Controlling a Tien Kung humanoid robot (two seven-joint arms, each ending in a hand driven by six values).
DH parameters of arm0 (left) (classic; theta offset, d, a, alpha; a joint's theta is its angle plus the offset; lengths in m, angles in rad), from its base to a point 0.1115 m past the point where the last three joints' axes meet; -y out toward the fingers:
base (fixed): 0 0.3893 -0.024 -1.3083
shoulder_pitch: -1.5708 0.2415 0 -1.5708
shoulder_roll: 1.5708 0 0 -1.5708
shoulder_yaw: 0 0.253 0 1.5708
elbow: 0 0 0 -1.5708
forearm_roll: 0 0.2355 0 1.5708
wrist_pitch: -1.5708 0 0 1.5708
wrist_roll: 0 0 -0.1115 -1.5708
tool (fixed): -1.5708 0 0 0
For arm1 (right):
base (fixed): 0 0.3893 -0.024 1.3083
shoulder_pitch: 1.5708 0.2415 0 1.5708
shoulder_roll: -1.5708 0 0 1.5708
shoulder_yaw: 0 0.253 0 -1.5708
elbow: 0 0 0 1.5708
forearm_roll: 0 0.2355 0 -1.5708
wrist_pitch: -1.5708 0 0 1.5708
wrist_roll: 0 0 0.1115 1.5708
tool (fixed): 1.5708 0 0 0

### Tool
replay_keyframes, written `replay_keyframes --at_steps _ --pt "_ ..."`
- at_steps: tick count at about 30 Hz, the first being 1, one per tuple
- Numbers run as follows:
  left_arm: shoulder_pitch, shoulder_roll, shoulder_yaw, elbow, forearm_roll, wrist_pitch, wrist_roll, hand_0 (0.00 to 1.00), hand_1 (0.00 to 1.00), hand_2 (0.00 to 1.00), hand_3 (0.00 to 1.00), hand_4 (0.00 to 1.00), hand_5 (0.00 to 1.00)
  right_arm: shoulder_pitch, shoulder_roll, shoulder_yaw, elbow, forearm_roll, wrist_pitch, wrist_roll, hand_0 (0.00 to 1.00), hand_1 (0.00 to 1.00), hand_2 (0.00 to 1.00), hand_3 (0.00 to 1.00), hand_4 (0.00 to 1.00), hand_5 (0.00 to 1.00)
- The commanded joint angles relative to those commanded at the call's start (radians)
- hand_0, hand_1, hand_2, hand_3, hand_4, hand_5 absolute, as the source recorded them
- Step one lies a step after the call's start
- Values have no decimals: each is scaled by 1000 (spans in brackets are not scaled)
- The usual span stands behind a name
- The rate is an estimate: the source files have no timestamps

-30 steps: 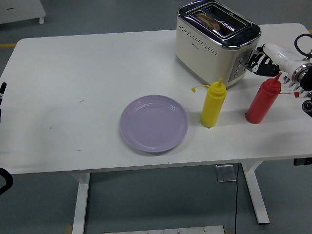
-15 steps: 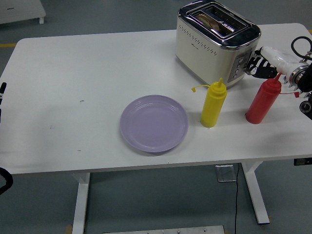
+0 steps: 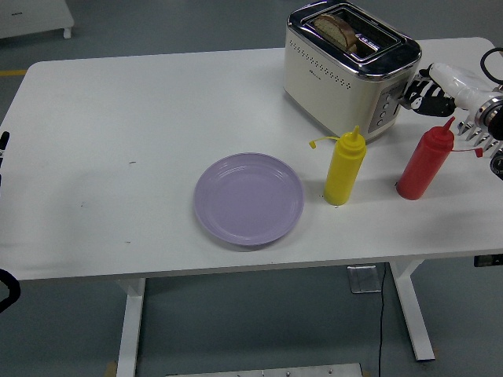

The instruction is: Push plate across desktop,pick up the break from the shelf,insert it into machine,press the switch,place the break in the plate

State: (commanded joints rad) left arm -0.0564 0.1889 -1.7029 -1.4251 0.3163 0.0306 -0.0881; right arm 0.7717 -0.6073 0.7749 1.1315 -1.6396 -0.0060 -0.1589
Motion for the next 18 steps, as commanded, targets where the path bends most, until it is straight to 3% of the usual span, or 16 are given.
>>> replay_keyframes --at_steps 3,4,9,10,15,16,18 --pt "0 0 0 0 0 0 0 830 870 929 802 630 998 -3 -6 26 11 -10 -2 -2 491 535 575 535 226 360" --pt "0 0 0 0 0 0 0 830 870 929 802 630 998 -5 -8 35 16 -12 -3 -3 557 585 617 583 326 361" --pt "0 0 0 0 0 0 0 830 870 929 802 630 998 -14 -20 94 50 -17 -19 -19 557 585 617 583 326 361" --pt "0 0 0 0 0 0 0 830 869 929 802 631 998 -15 -22 105 57 -16 -26 -20 670 695 804 830 516 405" --pt "0 1 -1 0 -1 1 0 830 869 929 802 631 998 -16 -26 151 93 3 -77 -22 670 695 804 830 516 405" --pt "0 1 -1 0 -1 1 0 830 869 929 801 630 998 -15 -25 158 98 9 -88 -21 803 796 920 965 652 461" --pt "-1 1 -1 0 -1 1 -1 830 869 929 801 630 998 -9 -23 169 110 21 -107 -20 803 796 920 965 652 461"
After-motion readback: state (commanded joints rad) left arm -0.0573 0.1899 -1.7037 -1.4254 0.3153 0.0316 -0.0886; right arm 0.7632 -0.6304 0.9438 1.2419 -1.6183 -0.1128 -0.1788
